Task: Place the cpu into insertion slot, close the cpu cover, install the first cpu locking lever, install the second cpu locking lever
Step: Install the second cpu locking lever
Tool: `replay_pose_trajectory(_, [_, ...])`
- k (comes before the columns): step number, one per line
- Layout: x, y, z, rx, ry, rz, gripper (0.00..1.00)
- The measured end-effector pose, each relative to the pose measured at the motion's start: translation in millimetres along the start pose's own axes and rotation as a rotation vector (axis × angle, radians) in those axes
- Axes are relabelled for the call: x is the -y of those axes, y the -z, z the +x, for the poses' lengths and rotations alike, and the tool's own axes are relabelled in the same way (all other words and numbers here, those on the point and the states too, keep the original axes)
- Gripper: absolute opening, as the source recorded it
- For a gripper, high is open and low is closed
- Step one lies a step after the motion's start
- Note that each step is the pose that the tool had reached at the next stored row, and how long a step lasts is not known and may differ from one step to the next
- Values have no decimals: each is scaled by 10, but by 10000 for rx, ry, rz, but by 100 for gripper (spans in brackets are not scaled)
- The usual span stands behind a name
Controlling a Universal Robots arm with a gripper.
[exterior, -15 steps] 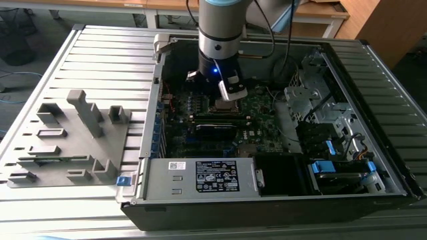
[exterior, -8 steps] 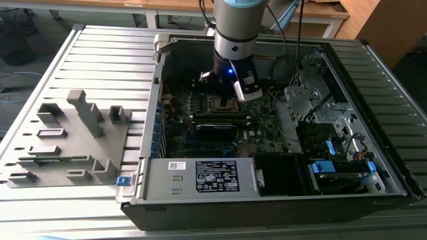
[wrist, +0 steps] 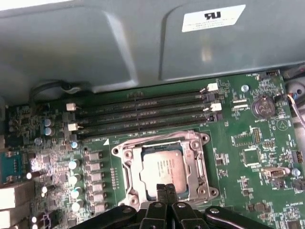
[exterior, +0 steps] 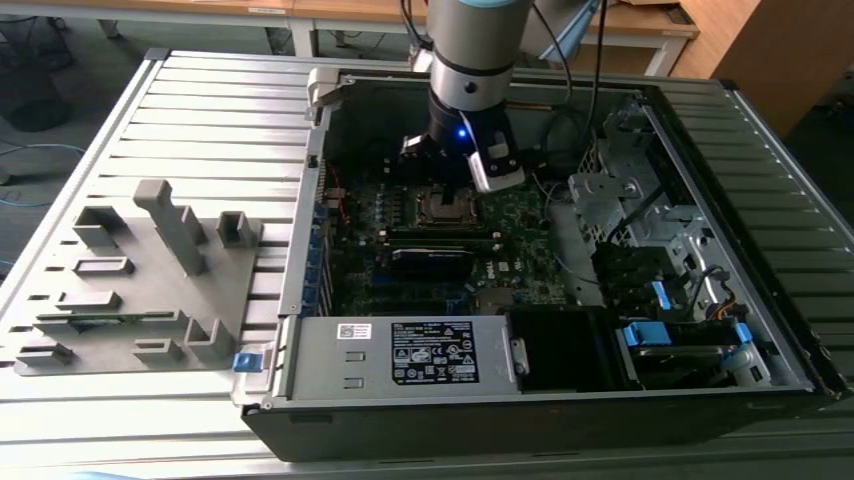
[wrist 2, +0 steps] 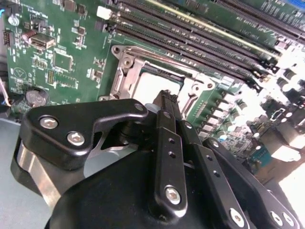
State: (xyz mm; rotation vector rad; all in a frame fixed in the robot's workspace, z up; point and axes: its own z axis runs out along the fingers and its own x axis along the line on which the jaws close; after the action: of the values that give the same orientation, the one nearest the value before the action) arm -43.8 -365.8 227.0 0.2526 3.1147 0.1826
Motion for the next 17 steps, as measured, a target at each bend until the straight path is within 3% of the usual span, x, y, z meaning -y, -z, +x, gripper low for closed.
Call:
replay_pose_trajectory(7, [-28, -7, -2, -1, 5, -1, 11])
replay_pose_trajectory(9, [-147, -64, 19, -1, 4, 0, 11])
replay_pose_trajectory(15, [-149, -65, 19, 0, 4, -1, 11])
replay_pose_trajectory(17, [-211, -94, 30, -1, 4, 0, 11])
